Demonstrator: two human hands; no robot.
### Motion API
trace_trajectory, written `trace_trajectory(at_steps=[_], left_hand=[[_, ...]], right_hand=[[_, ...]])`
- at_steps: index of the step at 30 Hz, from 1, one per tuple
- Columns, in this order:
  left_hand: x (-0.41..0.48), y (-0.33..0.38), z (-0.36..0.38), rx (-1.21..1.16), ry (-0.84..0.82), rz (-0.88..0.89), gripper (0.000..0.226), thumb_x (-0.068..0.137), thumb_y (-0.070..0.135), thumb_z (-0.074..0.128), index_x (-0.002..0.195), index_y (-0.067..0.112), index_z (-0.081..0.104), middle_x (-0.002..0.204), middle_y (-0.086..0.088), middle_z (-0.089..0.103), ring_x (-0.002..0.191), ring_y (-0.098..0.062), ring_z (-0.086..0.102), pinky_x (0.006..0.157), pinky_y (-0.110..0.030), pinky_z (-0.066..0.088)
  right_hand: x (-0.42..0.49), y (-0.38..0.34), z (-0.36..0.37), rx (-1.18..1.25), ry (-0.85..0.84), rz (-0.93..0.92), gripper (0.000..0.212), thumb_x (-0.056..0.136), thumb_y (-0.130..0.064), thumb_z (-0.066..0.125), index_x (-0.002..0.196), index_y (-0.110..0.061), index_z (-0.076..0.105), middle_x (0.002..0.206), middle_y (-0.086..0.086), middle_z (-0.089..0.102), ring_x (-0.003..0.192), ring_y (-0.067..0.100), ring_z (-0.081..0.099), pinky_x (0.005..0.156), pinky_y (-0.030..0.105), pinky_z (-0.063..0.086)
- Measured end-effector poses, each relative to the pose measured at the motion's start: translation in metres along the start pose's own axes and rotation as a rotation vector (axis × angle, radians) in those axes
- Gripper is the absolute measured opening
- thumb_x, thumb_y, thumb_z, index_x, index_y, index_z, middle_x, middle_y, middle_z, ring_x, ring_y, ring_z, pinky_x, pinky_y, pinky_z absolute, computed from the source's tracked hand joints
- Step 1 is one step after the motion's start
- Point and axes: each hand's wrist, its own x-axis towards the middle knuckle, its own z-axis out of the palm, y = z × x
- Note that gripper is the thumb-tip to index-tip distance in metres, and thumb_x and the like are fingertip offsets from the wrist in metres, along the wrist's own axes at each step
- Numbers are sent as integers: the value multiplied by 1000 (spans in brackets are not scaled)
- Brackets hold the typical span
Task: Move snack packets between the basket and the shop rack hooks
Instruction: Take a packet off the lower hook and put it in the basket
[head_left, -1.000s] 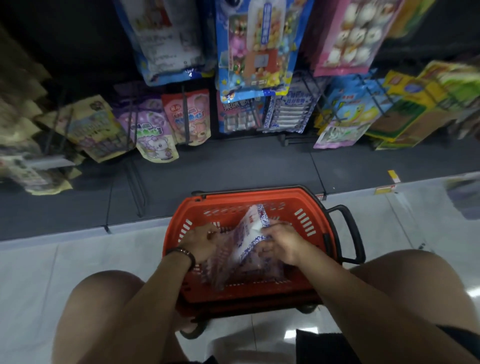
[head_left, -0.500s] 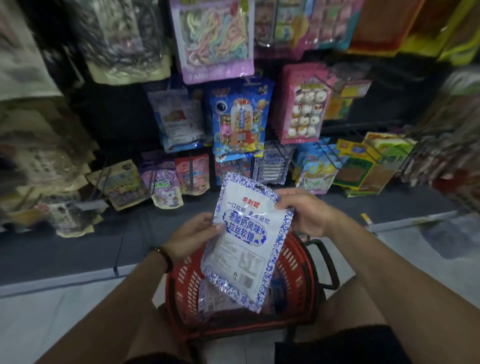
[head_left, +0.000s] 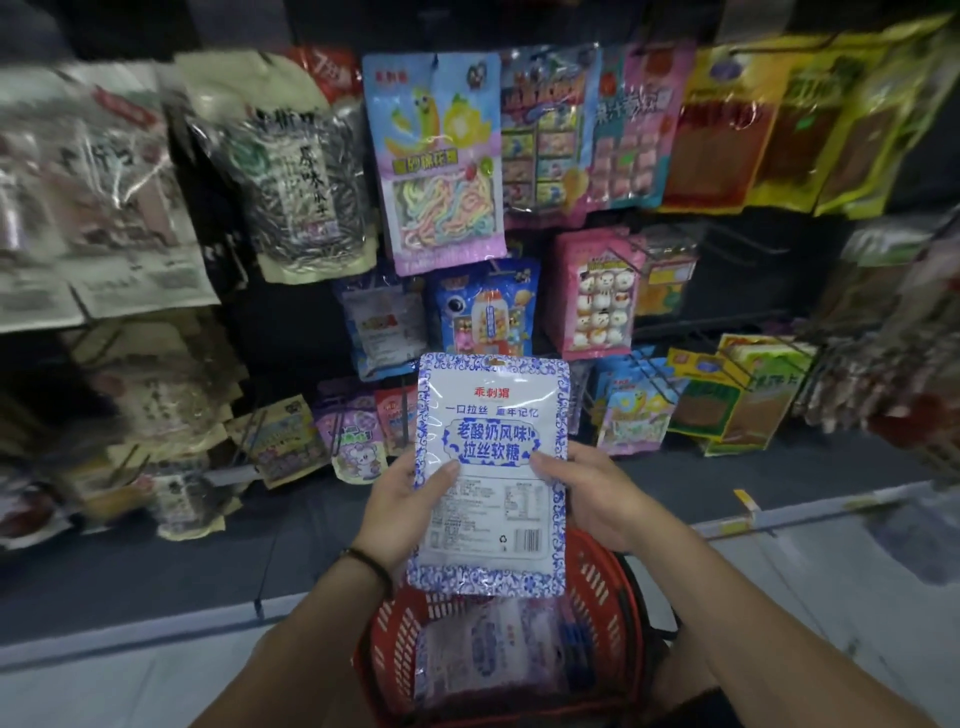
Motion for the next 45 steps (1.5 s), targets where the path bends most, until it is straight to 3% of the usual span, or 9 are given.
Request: trace_trajectory(at_steps=[7, 11, 15, 21, 28, 33, 40, 42, 45], left_hand=[[-7, 5, 8, 454, 212, 70, 70, 84, 36, 86, 140, 32, 42, 136, 5, 50, 126, -19, 56, 110, -43, 49], [-17, 3, 30, 544, 9, 125, 75, 86, 39, 84, 148, 41, 43, 142, 12, 29, 138, -18, 43, 122, -44, 40], [-13, 8, 49, 402, -89, 75, 85, 80, 51, 82, 154, 36, 43, 151, 6, 45, 135, -13, 53, 116, -41, 47], [-6, 13, 51, 206, 133, 106, 29, 106, 37, 62, 132, 25, 62, 125, 13, 71, 123, -11, 66, 99, -32, 51], [4, 26, 14, 222, 112, 44, 28, 102, 34, 70, 130, 30, 70, 125, 9, 78, 120, -15, 72, 109, -51, 54], [7, 38, 24, 313, 4, 75, 29, 104, 31, 66, 133, 32, 68, 128, 11, 76, 121, -9, 71, 110, -49, 54], [39, 34, 54, 485, 57, 167, 28, 106, 23, 63, 99, -3, 53, 110, 4, 47, 105, 2, 46, 89, -48, 44], [63, 16, 61, 562, 73, 147, 34, 105, 28, 65, 83, 3, 59, 56, 8, 52, 56, -18, 40, 65, -46, 48], [94, -20, 71, 620, 109, 97, 34, 104, 35, 66, 88, 5, 69, 77, -11, 69, 72, -31, 66, 67, -47, 53]], right_hand=[[4, 10, 9, -89, 206, -133, 18, 100, -14, 72, 114, -6, 79, 112, 12, 82, 107, 35, 78, 101, 58, 58], [4, 11, 25, -161, 304, -217, 11, 98, -19, 76, 102, -13, 84, 99, 5, 84, 96, 32, 80, 89, 50, 63], [1, 8, 46, -182, 217, -283, 16, 99, -21, 74, 110, -12, 82, 86, -8, 79, 79, 9, 72, 74, 31, 55], [-4, 0, 47, -400, 68, -300, 26, 106, -32, 64, 128, -39, 76, 121, -13, 78, 106, 5, 74, 91, 27, 60], [4, -17, 3, -611, 467, -320, 68, 96, -57, 70, 155, -35, 44, 127, -6, 61, 108, 15, 65, 97, 42, 55], [24, -24, -11, -413, 399, -375, 28, 94, -48, 77, 116, -31, 72, 113, 19, 75, 105, 42, 71, 95, 65, 57], [48, -6, -45, -359, 401, -385, 43, 98, -32, 76, 78, -11, 44, 64, -7, 38, 61, 5, 36, 60, 26, 35], [53, 1, -57, -387, 450, -387, 50, 103, -26, 70, 75, -17, 29, 61, -11, 25, 57, 6, 23, 57, 22, 25], [69, 23, -84, -429, 534, -320, 40, 106, -27, 63, 72, -23, 44, 60, -13, 49, 56, 3, 44, 56, 20, 32]])
